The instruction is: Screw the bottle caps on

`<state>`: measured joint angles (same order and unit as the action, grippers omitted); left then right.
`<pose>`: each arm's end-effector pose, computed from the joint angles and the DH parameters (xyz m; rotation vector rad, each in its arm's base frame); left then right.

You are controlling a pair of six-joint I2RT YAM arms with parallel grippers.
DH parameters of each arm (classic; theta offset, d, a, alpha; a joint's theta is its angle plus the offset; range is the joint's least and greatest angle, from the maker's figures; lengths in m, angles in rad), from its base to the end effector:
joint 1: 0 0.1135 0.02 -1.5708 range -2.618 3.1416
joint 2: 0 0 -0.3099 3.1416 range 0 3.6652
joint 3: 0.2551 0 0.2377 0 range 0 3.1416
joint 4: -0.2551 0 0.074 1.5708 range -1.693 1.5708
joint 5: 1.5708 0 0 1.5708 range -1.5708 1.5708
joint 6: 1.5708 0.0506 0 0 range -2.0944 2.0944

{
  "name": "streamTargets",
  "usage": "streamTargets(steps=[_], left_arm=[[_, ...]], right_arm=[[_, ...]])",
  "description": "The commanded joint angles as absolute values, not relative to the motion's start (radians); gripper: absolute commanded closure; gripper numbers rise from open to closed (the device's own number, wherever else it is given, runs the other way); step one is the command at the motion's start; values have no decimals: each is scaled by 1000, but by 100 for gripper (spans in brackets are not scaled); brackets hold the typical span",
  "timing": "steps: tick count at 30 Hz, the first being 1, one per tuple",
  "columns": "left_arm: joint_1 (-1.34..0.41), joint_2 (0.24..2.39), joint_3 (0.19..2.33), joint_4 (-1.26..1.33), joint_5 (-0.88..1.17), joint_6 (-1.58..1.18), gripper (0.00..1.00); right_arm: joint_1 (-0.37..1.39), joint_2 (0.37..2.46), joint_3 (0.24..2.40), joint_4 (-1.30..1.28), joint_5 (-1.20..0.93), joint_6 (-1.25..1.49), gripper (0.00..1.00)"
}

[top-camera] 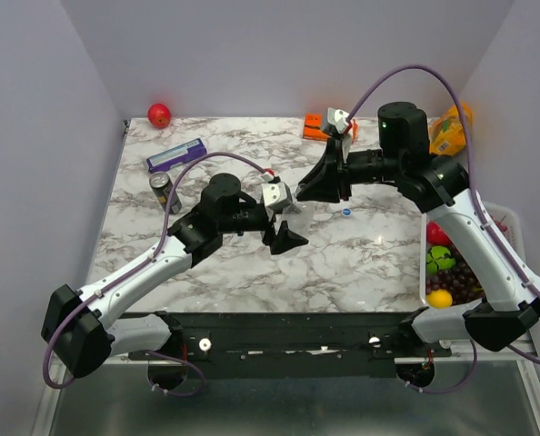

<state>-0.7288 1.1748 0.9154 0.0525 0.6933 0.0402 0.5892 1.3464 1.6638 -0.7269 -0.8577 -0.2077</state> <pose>0.1640 -0.1897 0.3752 1.1581 1.4625 -1.0993 0.1858 0.1702 0.5018 -1.2641 1.5320 1.0908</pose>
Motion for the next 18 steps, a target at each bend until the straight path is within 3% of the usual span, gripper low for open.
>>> streamTargets(steps=[1,4,8,11,17,18], left_arm=[[-732,1184,925,124,721,18,20],[-730,1181,923,124,712,23,29],[-716,1166,945,83,697,25,38],[-707,1137,960,43,663,31,43],[-678,1097,1064,-83,532,48,48],[-667,1092,1080,-100,511,52,55]], right_arm=[[588,1348,1698,-693,-911,-153,92],[586,1348,1695,-698,-908,-160,88],[557,1342,1747,-713,-787,-144,46],[471,1354,1859,-718,-715,-120,32],[319,1488,1996,-810,-550,-227,28],[319,1518,2014,-849,-526,-304,28]])
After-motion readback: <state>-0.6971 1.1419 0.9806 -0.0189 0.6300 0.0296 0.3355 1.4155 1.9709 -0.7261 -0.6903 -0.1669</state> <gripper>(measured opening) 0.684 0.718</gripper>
